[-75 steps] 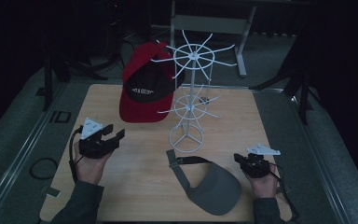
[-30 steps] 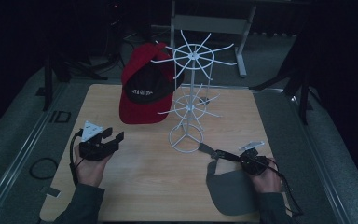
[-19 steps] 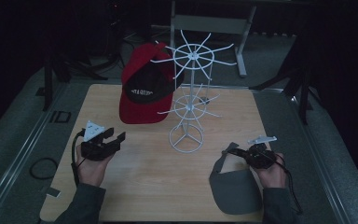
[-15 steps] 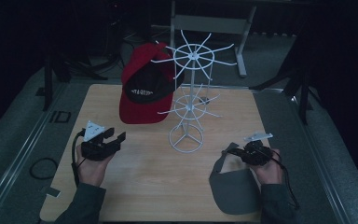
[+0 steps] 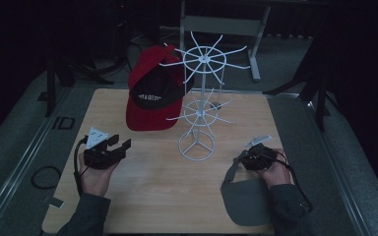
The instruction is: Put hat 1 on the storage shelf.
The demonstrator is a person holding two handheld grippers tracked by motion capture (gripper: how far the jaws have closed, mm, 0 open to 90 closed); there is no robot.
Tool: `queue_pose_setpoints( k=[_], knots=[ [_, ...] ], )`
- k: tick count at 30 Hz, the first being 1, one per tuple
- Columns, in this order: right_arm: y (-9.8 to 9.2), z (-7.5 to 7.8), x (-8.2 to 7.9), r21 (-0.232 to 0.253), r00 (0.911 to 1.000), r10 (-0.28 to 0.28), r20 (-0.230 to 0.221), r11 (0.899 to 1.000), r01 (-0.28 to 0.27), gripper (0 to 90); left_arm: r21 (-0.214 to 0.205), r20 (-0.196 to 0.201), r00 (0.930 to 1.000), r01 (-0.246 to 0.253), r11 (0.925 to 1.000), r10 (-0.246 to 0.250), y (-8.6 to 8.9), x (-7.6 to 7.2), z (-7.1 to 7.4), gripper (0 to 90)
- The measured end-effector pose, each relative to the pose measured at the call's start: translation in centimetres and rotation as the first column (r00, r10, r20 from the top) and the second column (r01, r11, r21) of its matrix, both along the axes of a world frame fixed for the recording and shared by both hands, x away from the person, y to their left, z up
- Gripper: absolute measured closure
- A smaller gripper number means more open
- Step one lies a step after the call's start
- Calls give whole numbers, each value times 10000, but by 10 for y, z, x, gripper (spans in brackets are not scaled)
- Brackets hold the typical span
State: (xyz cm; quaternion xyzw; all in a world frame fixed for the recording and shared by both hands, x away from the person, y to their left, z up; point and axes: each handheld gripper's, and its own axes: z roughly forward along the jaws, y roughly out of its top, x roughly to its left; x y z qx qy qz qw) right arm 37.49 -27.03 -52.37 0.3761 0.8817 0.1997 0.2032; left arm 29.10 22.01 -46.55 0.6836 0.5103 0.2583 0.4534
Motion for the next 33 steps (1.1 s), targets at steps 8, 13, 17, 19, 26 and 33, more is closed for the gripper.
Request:
queue_pose_setpoints(
  k=[8, 13, 17, 19, 26, 33],
  knots=[
    [3, -9, 10, -421, 9990, 400, -178, 9983, -407, 416, -25, -16, 10000, 42, 10000, -42, -2, 1, -1, 495],
    [4, -10, 17, -88, 9975, 596, -378, 9982, -600, 500, 4, -36, 10000, 55, 10000, -55, -3, 1, -1, 493],
    [9, -12, 20, -214, 9940, 1014, -418, 9945, -1023, 570, -9, -27, 10000, 49, 10000, -49, -2, 1, -1, 493],
    [11, -13, 21, -121, 9926, 1118, -472, 9936, -1125, 615, -16, -28, 10000, 51, 10000, -51, -2, 1, -1, 493],
    [14, -14, 23, 384, 9888, 1220, -857, 9921, -1191, 870, -53, -16, 10000, 65, 10000, -65, -3, 1, -1, 493],
    [14, -9, 21, 615, 9932, 881, -767, 9946, -835, 893, -67, -52, 10000, 33, 10000, -33, -2, 1, -2, 492]
  ],
)
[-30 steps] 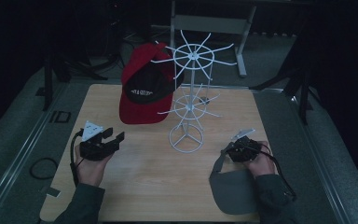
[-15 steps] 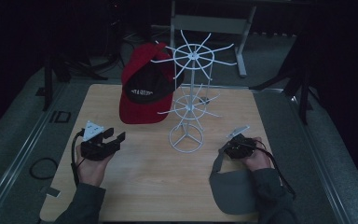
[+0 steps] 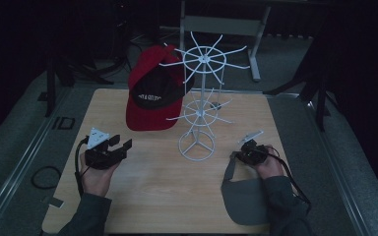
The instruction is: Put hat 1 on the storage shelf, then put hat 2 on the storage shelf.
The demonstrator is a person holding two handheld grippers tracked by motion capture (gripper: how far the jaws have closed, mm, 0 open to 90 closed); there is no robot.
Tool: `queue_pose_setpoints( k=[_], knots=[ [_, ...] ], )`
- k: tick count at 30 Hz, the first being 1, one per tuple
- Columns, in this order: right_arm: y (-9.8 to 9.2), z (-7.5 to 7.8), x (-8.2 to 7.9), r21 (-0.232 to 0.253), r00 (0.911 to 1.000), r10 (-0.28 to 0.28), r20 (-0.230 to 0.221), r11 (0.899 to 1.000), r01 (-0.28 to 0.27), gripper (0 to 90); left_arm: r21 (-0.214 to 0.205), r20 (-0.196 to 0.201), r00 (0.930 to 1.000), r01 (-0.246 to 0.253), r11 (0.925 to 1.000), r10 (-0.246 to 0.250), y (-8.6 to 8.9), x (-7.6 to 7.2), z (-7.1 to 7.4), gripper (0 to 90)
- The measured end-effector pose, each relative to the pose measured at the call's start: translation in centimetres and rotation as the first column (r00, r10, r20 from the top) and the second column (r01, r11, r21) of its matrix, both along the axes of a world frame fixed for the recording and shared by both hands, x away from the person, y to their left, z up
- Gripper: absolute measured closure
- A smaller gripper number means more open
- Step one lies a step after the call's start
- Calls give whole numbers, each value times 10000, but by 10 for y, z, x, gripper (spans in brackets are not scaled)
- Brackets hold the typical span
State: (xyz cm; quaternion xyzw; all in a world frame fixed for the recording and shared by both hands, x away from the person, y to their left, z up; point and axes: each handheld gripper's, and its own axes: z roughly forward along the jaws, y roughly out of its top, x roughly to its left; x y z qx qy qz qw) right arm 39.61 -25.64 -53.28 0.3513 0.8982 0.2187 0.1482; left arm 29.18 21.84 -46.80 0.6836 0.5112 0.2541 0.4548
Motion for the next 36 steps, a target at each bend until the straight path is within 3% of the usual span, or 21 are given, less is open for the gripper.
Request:
queue_pose_setpoints(
  k=[7, 22, 24, 29, 36],
  knots=[
    [-6, 23, -8, 852, 9968, -399, 700, 9958, 338, 894, -5, -30, 10000, 17, 10000, -17, 0, 0, -1, 492],
    [-13, 63, -18, 1763, 9817, -691, 1777, 9836, 373, 894, 46, -73, 10000, -37, 10000, 37, -1, 0, -5, 490],
    [-13, 65, -18, 1785, 9804, -707, 1839, 9832, 374, 894, 111, -65, 10000, -36, 9999, 37, -2, 0, -5, 488],
    [-14, 77, -22, 2084, 9738, -762, 2142, 9776, 306, 894, 796, -25, 10000, -36, 9968, 38, -7, 0, -8, 481],
    [-16, 95, -26, 2369, 9647, -795, 2509, 9714, 185, 894, 1095, -67, 10000, 81, 9940, -74, -13, 3, -11, 481]
  ],
)
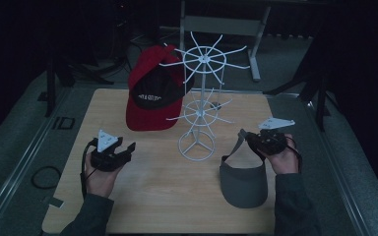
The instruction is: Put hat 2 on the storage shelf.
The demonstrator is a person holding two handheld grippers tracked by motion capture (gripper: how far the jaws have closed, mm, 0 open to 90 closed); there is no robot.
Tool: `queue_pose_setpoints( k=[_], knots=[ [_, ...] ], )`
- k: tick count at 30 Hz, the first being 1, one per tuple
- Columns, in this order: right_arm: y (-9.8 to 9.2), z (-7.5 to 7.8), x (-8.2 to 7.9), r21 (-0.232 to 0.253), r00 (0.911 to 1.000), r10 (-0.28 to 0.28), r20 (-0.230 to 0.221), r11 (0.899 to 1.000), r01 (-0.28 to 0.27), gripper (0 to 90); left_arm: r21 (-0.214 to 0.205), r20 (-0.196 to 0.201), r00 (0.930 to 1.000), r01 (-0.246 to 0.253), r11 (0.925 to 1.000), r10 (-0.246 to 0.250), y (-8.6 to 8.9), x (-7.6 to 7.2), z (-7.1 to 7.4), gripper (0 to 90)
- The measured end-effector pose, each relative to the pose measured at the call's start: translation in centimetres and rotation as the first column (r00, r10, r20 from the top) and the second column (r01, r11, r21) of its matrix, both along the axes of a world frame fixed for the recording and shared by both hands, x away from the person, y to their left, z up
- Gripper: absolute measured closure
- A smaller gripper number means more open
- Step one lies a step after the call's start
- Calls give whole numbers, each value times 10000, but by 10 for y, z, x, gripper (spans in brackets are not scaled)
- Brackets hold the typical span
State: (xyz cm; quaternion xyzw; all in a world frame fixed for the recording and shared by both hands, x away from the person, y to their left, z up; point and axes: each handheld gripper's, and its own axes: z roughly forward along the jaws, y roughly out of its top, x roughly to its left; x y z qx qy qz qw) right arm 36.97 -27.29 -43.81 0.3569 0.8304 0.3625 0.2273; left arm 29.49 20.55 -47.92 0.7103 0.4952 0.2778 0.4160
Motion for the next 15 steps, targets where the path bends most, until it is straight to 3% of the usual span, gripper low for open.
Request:
queue_pose_setpoints(
  k=[7, 11, 15],
  knots=[
    [-1, 17, -3, 76, 9994, 121, 329, 9999, -123, 894, 513, -449, 9976, 543, 9972, -520, 4, 7, -5, 481],
    [-2, 26, -5, 189, 9987, 171, 479, 9997, -181, 894, 537, -665, 9950, 779, 9955, -743, 9, 10, -7, 477],
    [-1, 34, -8, 203, 9978, 240, 614, 9995, -253, 893, 1021, -950, 9892, 1208, 9874, -1112, 10, 15, -6, 470]
  ],
)
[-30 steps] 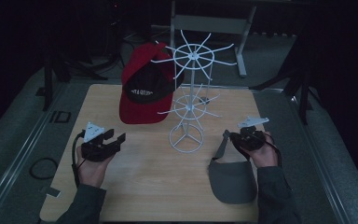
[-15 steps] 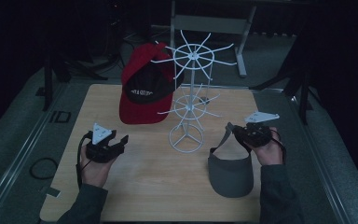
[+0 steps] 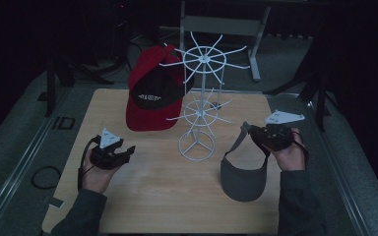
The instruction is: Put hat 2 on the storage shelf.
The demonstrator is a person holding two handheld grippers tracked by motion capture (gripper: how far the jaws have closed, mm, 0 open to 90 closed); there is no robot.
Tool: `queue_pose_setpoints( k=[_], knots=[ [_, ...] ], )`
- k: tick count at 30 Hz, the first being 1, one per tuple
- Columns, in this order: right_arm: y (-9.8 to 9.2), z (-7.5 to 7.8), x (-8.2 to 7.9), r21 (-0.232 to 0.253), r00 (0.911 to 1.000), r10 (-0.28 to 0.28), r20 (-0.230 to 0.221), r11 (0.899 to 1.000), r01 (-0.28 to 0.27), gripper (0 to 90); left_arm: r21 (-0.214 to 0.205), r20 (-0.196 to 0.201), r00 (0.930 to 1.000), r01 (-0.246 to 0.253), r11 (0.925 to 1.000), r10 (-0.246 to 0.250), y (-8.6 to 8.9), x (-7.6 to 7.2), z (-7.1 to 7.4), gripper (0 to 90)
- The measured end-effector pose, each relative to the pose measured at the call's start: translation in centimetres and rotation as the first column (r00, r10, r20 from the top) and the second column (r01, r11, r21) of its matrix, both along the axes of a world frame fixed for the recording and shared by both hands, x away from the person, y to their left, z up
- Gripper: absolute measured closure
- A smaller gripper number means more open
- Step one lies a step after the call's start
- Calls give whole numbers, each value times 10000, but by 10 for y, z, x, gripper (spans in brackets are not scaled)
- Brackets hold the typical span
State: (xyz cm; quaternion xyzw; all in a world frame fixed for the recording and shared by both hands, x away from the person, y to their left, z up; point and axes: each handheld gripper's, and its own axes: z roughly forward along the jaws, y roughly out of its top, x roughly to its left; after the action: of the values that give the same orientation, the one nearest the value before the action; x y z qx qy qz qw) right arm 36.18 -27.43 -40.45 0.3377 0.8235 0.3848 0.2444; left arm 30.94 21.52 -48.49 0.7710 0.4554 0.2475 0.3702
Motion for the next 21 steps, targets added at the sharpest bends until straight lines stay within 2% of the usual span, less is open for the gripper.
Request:
queue_pose_setpoints(
  k=[3, 5, 7, 10, 16, 21],
  knots=[
    [0, 5, -3, 61, 9999, 48, 110, 10000, -49, 893, 77, -129, 9996, 250, 9997, -249, 2, 2, 1, 467],
    [1, 10, -5, 127, 9996, 127, 240, 9998, -130, 894, 224, -147, 9997, 207, 9995, -204, 3, 3, -1, 465],
    [2, 14, -7, 120, 9992, 167, 354, 9998, -171, 893, 139, -224, 9996, 167, 9998, -164, 4, 4, -5, 464],
    [2, 21, -10, 159, 9986, 218, 491, 9996, -226, 893, -39, -308, 9994, 124, 9999, -126, 3, 4, -14, 464],
    [4, 32, -13, 146, 9965, 354, 753, 9992, -366, 893, 7, -564, 9984, 101, 9999, -100, -2, 7, -32, 464],
    [5, 40, -17, 172, 9945, 419, 964, 9989, -437, 893, -158, -703, 9973, -229, 9996, 217, -5, 9, -48, 465]
  ],
)
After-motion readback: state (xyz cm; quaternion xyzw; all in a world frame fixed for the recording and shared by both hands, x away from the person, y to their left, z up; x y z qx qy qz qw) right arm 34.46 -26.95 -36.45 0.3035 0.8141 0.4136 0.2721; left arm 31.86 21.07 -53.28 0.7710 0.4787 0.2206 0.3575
